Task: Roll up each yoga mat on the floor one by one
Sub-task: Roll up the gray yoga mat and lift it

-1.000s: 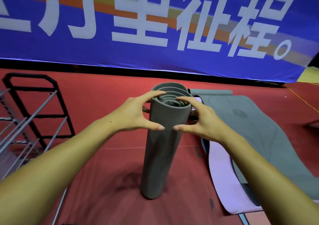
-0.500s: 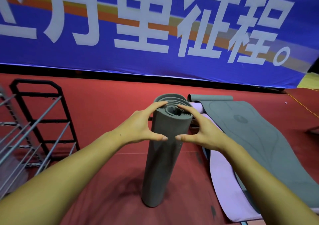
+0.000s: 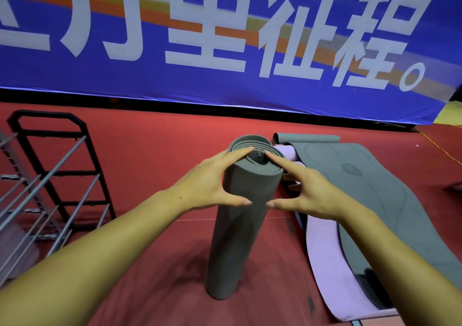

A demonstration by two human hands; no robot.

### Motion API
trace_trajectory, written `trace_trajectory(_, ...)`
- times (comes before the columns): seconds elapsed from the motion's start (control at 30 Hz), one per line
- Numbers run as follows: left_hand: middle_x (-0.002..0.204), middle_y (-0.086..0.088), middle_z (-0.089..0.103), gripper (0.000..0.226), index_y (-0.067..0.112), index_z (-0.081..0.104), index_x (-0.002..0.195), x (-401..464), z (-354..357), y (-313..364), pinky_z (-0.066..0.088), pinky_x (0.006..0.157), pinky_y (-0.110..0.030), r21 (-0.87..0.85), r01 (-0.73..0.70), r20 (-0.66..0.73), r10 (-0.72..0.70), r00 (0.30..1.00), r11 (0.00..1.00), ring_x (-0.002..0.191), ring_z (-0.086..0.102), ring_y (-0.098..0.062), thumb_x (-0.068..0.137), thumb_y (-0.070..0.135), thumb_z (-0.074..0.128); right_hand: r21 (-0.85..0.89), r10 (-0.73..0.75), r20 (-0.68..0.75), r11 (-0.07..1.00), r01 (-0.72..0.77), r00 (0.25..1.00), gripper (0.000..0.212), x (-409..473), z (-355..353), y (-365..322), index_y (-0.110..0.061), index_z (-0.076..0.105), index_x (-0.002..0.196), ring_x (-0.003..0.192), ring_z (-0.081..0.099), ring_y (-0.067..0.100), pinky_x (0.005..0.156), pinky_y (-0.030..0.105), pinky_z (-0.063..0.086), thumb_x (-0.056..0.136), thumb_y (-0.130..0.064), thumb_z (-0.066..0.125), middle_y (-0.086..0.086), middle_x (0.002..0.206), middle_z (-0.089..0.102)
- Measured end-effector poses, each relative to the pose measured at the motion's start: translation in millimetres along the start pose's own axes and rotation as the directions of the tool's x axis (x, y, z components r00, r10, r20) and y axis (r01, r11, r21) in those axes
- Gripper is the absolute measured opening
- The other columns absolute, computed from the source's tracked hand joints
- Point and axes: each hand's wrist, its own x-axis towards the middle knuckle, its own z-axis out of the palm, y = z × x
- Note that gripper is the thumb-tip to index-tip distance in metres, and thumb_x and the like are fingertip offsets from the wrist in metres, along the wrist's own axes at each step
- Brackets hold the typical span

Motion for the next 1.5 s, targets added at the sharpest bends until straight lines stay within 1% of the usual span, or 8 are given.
trace_trajectory(0.17, 0.158, 0.027, 0.04, 0.104, 0.058, 0.026, 0.157, 7.8, -5.5, 0.9, 0.045, 0.114, -0.047, 0.057, 0.013, 0.011, -0.014, 1.0, 0.998, 0.146, 0.041, -0.004, 0.07, 0.074, 0.081, 0.111, 0.043, 0.0, 0.993, -0.042, 0.999, 0.098, 2.9, -0.7, 1.8, -0.053, 0.034, 0.157, 0.137, 0.047, -0.01, 0.109, 0.024, 0.048, 0.076, -0.049, 0.088, -0.034, 0.156, 0.041)
trace_trajectory(0.27, 0.154, 0.023, 0.044, 0.105, 0.053, 0.034, 0.155, 6.0, -3.2, -2.9, 0.045, 0.114, -0.044, -0.014, 0.004, -0.008, -0.004, 1.0, 1.0, 0.143, 0.044, -0.005, 0.066, 0.068, 0.089, 0.078, 0.026, -0.041, 0.997, -0.023, 0.999, 0.101, 8.2, 0.0, 1.2, -0.062, 0.034, 0.152, 0.152, 0.015, -0.012, 0.115, 0.04, 0.045, 0.069, -0.052, 0.091, -0.036, 0.164, 0.023)
trace_trajectory(0.63, 0.139, 0.017, 0.059, 0.086, 0.033, 0.055, 0.138, 14.8, -6.9, -5.5, 0.051, 0.105, -0.046, -0.11, -0.066, -0.2, 0.043, 0.979, 0.992, 0.132, 0.056, -0.008, 0.064, 0.044, 0.097, -0.011, -0.185, -0.339, 0.981, 0.193, 0.922, 0.076, 38.6, 21.4, -0.8, -0.029, 0.066, 0.132, 0.148, 0.038, 0.008, 0.118, 0.021, 0.035, 0.064, -0.031, 0.101, 0.0, 0.146, 0.048)
trace_trajectory(0.8, 0.137, 0.022, 0.051, 0.083, 0.043, 0.05, 0.132, 5.8, -11.6, -17.4, 0.053, 0.098, -0.046, 0.043, 0.04, -0.187, -0.031, 0.982, 0.998, 0.129, 0.053, -0.003, 0.06, 0.055, 0.09, -0.15, -0.201, -0.281, 0.975, 0.164, 0.938, 0.076, 54.2, 42.3, -2.3, -0.032, 0.061, 0.133, 0.144, 0.026, -0.009, 0.115, 0.012, 0.029, 0.063, -0.026, 0.093, 0.003, 0.151, 0.028)
trace_trajectory(0.93, 0.129, 0.018, 0.056, 0.087, 0.038, 0.037, 0.127, -14.2, -3.3, -42.2, 0.053, 0.095, -0.045, 0.054, 0.181, -0.008, -0.181, 0.984, 0.982, 0.116, 0.062, -0.012, 0.062, 0.053, 0.093, -0.276, -0.088, -0.134, 0.96, 0.048, 0.987, 0.076, 45.0, 82.2, 11.5, -0.034, 0.054, 0.13, 0.122, 0.056, 0.024, 0.095, 0.04, 0.055, 0.064, -0.035, 0.091, -0.003, 0.146, 0.023)
trace_trajectory(1.13, 0.13, 0.017, 0.064, 0.081, 0.033, 0.052, 0.136, -35.3, 2.6, -64.7, 0.055, 0.098, -0.042, 0.011, 0.244, -0.012, -0.244, 0.97, 0.97, 0.114, 0.065, -0.008, 0.068, 0.043, 0.094, 0.008, 0.043, -0.031, 0.999, -0.043, 0.999, 0.139, 38.3, 110.6, 2.0, -0.036, 0.008, 0.165, 0.13, 0.046, 0.007, 0.113, 0.029, 0.042, 0.061, -0.052, 0.097, -0.01, 0.142, 0.026)
trace_trajectory(1.33, 0.128, 0.023, 0.065, 0.073, 0.036, 0.058, 0.133, -44.7, 27.2, -55.0, 0.055, 0.097, -0.039, -0.026, 0.224, 0.012, -0.224, 0.974, 0.974, 0.115, 0.063, -0.002, 0.07, 0.038, 0.093, -0.055, 0.09, -0.176, 0.993, -0.101, 0.98, 0.058, 32.8, 107.3, 17.5, -0.041, 0.049, 0.128, 0.109, 0.055, 0.008, 0.099, 0.045, 0.053, 0.081, -0.064, 0.073, -0.009, 0.121, 0.046)
trace_trajectory(1.5, 0.116, 0.015, 0.073, 0.061, 0.029, 0.07, 0.12, -59.6, 31.3, -63.9, 0.058, 0.094, -0.036, -0.224, 0.341, 0.085, -0.33, 0.94, 0.913, 0.105, 0.069, -0.004, 0.067, 0.04, 0.098, -0.223, 0.033, -0.042, 0.974, -0.041, 0.999, 0.049, 23.7, 101.5, 17.4, -0.038, 0.051, 0.114, 0.087, 0.05, 0.001, 0.082, 0.042, 0.05, 0.08, -0.061, 0.078, -0.017, 0.11, 0.054)
